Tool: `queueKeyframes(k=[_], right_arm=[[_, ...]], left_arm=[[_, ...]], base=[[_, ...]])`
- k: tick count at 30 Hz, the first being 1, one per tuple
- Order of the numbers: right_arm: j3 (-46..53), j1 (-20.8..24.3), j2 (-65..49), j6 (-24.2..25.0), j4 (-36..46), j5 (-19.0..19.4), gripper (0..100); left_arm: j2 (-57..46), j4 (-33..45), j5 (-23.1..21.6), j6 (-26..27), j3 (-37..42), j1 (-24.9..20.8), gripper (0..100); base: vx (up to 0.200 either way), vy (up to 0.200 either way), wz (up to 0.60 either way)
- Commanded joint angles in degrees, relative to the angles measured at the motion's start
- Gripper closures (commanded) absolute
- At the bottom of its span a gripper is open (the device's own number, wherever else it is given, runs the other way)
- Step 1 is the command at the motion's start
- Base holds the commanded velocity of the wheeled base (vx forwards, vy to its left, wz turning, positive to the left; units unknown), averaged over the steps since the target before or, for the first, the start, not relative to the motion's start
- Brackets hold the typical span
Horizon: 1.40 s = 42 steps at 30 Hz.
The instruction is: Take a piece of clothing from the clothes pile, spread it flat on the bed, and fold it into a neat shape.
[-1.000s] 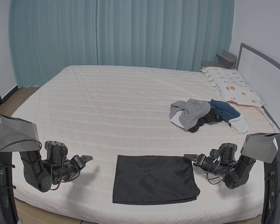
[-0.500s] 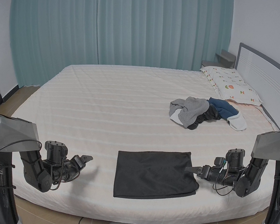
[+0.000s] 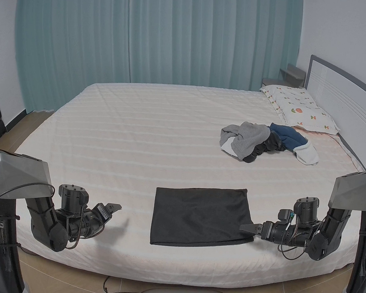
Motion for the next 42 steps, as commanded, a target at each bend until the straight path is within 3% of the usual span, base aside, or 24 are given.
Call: queueKeyframes(k=[1,17,26,27,38,40,42], right_arm=[[-0.56,-0.56,0.82,-0.06,0.02,0.01,100],[-0.82,-3.90,0.56,-7.53,4.59,0.01,100],[-0.82,-4.16,0.65,-7.88,4.59,0.01,100],[-0.64,-4.16,0.65,-8.15,4.68,0.01,0],[-3.46,-5.83,-0.76,-8.32,4.77,0.28,0],[-4.69,-6.27,-0.23,-6.12,4.50,0.28,0],[-7.32,-6.62,0.38,0.29,4.59,0.19,0]], left_arm=[[0.06,-0.02,-0.02,-0.01,-0.01,0.00,0],[0.41,-0.02,0.77,-0.01,-0.10,-0.35,0],[0.41,-0.02,0.77,-0.01,-0.10,-0.35,0],[0.41,-0.02,0.77,-0.01,-0.10,-0.35,0],[0.24,-0.02,0.59,-0.27,-0.19,-0.35,0],[0.33,-0.02,0.68,-0.18,-0.10,-0.53,0],[0.41,-0.02,0.77,-0.18,-0.36,-0.88,0]], base=[[0.000,0.000,0.00],[0.000,0.000,0.00],[0.000,0.000,0.00],[0.000,0.000,0.00],[0.000,0.000,0.00],[0.000,0.000,0.00],[0.000,-0.200,0.00]])
